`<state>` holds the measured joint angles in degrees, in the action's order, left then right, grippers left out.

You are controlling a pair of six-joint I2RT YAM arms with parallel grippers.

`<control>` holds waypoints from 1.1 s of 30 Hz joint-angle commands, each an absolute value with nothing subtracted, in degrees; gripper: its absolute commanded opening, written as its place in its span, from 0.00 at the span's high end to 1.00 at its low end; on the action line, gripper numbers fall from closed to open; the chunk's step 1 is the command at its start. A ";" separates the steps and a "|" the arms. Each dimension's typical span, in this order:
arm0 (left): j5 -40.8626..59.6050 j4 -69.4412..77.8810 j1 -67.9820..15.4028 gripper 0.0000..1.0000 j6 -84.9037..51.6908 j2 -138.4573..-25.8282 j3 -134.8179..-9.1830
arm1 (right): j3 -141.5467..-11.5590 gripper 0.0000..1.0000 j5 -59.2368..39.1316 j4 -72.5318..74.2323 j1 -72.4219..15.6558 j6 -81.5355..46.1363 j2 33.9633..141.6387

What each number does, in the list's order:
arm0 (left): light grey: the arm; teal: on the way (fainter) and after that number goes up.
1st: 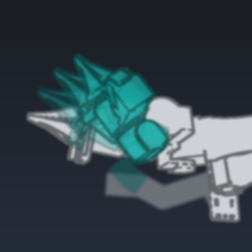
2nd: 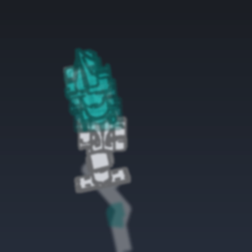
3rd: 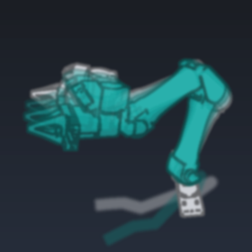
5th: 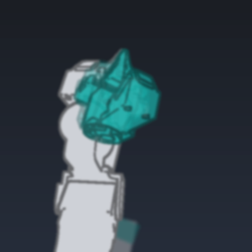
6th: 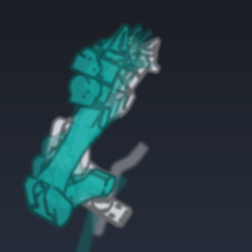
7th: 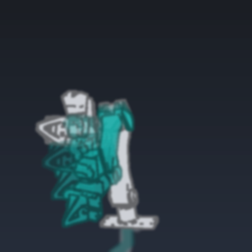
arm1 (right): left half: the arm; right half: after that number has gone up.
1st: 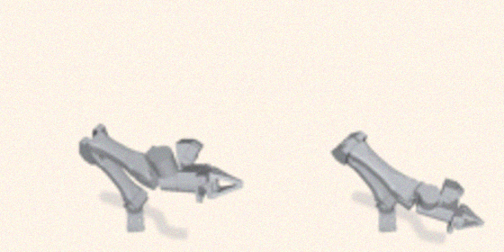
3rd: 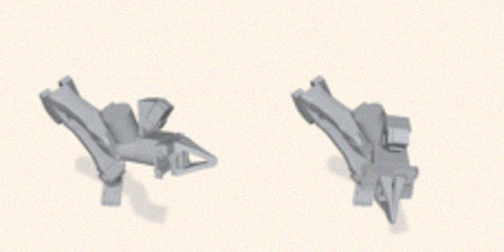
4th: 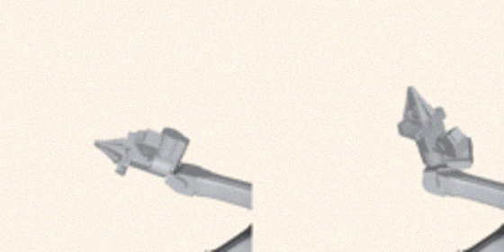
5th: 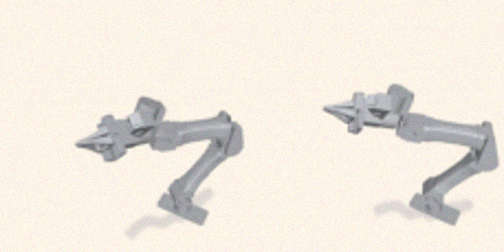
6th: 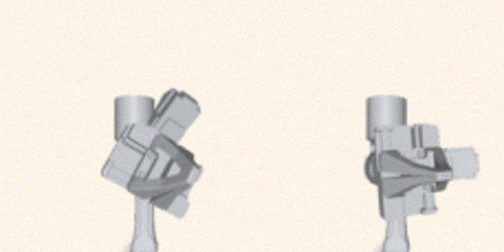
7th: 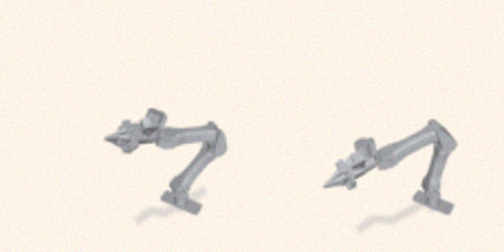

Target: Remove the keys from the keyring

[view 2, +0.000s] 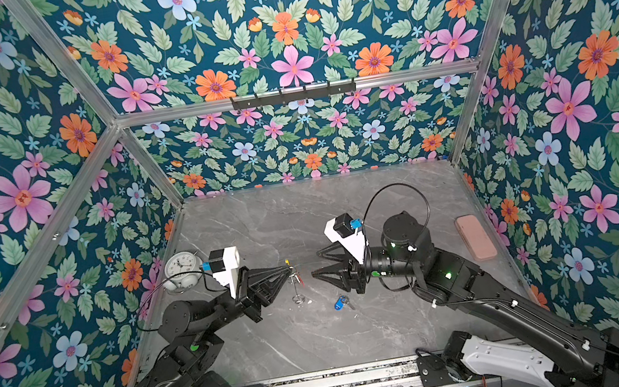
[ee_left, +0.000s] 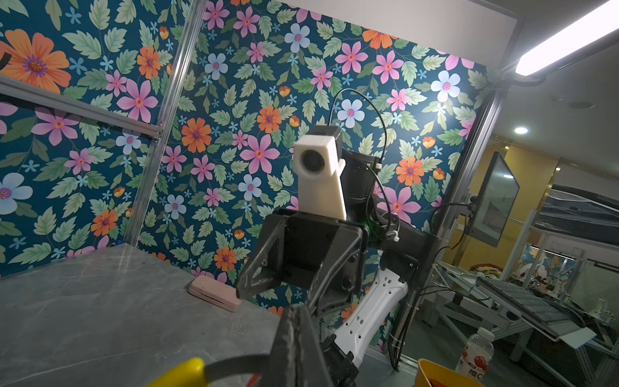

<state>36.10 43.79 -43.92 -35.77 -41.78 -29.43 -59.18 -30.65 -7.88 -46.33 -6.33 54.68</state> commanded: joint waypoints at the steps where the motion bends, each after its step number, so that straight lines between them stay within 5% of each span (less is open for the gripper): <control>1: 38.44 46.72 -43.86 1.00 -36.20 -42.17 -29.70 | -60.25 0.48 -41.09 -0.05 -45.10 -12.01 56.40; 6: 39.01 47.70 -43.86 1.00 -36.74 -42.59 -29.62 | -61.22 0.49 -46.58 5.19 -45.07 -15.79 60.67; 33: 37.46 48.94 -43.87 1.00 -37.00 -42.81 -28.83 | -59.07 0.99 -47.47 4.66 -46.65 -16.66 63.15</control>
